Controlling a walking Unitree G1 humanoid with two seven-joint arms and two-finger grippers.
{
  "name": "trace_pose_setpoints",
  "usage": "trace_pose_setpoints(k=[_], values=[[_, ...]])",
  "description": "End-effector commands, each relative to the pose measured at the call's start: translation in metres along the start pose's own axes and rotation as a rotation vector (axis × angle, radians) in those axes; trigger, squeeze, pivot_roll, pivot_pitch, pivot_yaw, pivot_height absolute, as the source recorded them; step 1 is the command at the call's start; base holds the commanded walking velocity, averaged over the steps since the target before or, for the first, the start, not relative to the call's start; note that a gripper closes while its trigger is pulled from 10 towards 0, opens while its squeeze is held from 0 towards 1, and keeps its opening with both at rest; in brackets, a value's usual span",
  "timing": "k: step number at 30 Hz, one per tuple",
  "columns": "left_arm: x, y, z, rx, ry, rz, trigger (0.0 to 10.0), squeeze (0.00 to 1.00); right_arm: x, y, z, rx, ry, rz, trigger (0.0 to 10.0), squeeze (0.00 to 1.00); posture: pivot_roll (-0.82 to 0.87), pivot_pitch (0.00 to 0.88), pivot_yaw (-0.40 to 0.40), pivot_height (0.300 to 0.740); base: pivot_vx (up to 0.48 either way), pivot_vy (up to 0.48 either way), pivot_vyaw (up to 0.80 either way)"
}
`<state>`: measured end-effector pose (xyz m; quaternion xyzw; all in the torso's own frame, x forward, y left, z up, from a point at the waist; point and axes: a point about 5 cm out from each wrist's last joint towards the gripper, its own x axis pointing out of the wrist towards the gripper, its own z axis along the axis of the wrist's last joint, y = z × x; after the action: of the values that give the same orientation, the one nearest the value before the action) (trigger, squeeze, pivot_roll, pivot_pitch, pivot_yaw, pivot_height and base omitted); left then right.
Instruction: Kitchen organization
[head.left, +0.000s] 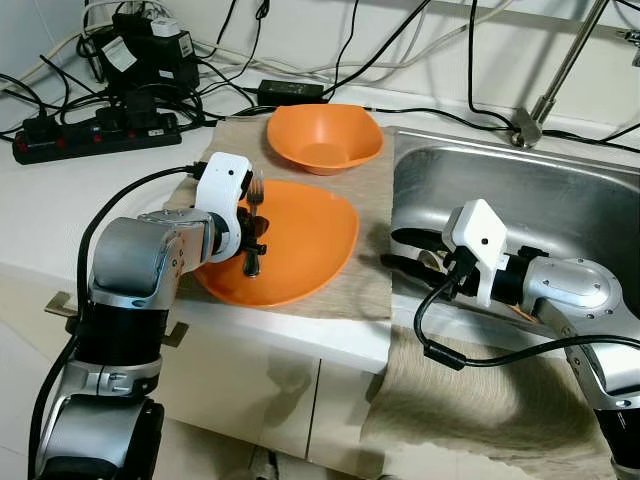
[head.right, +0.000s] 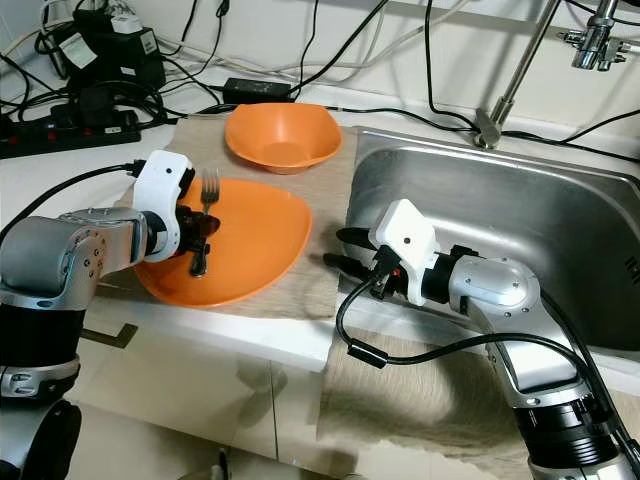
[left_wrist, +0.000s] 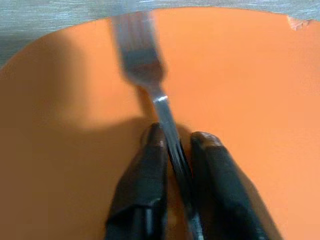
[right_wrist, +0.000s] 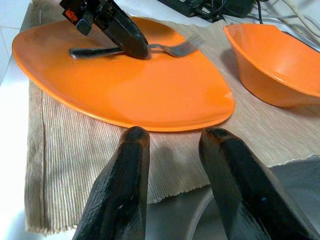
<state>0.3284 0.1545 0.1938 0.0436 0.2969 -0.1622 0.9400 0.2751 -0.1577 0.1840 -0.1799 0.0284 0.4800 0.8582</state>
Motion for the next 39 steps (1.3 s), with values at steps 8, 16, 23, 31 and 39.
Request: trace_pose_setpoints(k=[8,16,23,31,39], values=[[-0.001,0.001,-0.004,-0.016,0.021,-0.010,0.0,0.00,0.001,-0.004,0.008,-0.020,-0.018,0.002,10.0,0.00,-0.06,0.000,-0.016,0.740,0.000,0.000,0.00],[-0.004,0.000,0.002,-0.052,-0.039,-0.031,0.0,0.00,0.003,-0.003,0.007,-0.013,-0.023,-0.010,10.0,0.00,-0.06,0.000,-0.014,0.740,0.000,0.000,0.00],[-0.026,0.006,0.028,0.020,-0.312,-0.011,0.0,0.00,0.006,-0.020,0.022,0.051,-0.148,-0.209,10.0,0.00,-0.06,0.000,-0.011,0.740,0.000,0.000,0.00],[-0.053,-0.015,0.053,0.108,-0.498,-0.144,0.0,0.00,0.015,-0.038,0.042,0.329,-0.380,-0.367,10.0,1.00,-0.06,0.000,-0.020,0.740,0.000,0.000,0.00],[-0.058,-0.044,0.051,0.220,-0.550,-0.318,0.0,0.00,0.038,-0.012,0.066,0.595,-0.570,-0.130,10.0,1.00,-0.06,0.000,-0.025,0.740,0.000,0.000,0.00]])
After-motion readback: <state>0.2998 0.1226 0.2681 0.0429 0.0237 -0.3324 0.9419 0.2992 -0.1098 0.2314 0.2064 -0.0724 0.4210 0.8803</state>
